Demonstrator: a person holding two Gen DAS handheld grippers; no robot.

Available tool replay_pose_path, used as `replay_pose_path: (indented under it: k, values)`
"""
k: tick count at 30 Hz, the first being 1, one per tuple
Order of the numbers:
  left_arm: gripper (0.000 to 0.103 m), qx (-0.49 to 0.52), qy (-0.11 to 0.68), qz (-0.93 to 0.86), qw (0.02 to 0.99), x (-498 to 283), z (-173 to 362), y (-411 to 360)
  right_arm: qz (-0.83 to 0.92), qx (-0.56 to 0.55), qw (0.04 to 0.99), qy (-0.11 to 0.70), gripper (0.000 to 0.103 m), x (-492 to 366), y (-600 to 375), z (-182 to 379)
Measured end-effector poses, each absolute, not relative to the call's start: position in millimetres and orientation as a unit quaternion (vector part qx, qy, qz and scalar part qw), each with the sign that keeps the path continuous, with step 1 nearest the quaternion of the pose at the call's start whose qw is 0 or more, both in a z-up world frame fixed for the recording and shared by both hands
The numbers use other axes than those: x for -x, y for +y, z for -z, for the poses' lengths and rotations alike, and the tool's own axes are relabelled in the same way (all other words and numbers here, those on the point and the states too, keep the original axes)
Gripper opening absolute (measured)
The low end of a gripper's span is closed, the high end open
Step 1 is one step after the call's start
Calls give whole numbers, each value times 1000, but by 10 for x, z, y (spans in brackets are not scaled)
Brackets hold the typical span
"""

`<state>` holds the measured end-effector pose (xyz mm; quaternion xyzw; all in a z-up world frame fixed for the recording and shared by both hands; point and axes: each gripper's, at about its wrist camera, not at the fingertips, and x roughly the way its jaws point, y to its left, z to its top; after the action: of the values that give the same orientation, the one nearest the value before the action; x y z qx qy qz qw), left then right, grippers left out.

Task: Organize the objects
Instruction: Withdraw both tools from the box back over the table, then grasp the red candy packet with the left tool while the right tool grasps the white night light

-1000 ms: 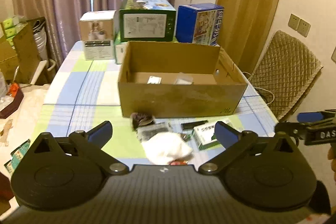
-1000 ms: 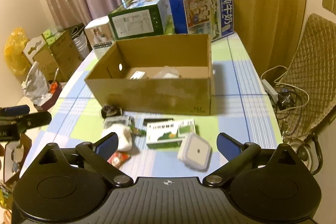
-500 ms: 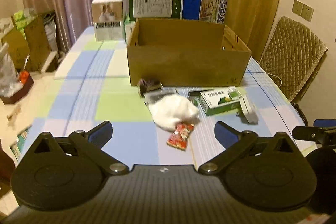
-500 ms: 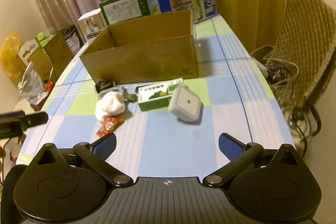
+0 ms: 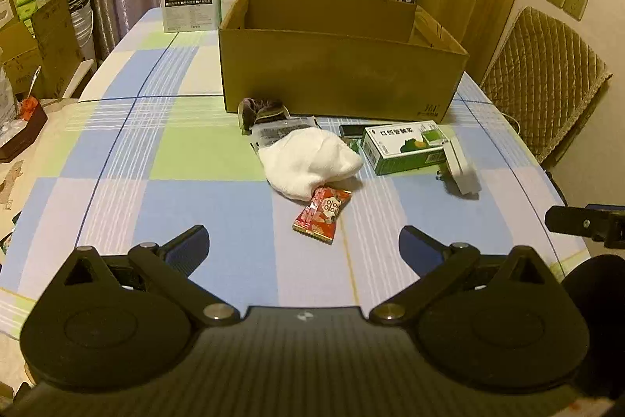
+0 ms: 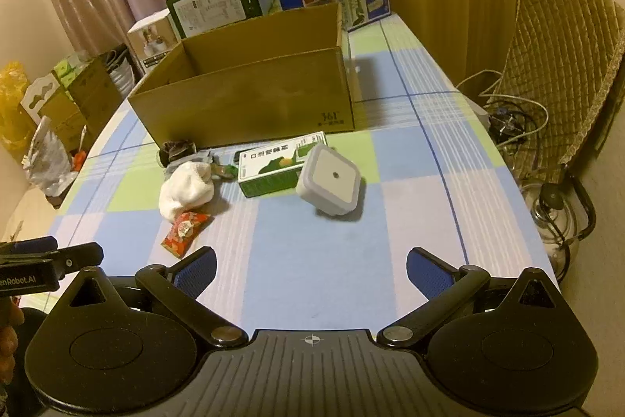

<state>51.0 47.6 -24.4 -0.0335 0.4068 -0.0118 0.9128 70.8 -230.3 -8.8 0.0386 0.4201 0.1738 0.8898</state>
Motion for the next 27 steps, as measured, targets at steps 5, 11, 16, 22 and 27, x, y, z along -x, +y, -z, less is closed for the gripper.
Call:
replay_pose_path:
  k: [5,11,16,22,27]
  values:
    - [101,32,416,19,909,-567,325,437,-176,-36,886,428,101,-751,-2264,156]
    - [96,28,423,24,905,-662,448,410,-171,-35,883,437,101,-854,-2236,257]
    - [90,20,434,29,900,-820,579,404,-170,-36,879,444,101,-1006,-2203,344]
    - [82,11,445,41,894,-1052,734,375,-173,-38,874,452,101,-1218,-2153,458]
    - [72,-2,459,49,887,-1237,896,324,-174,-45,871,457,100,-1399,-2130,545]
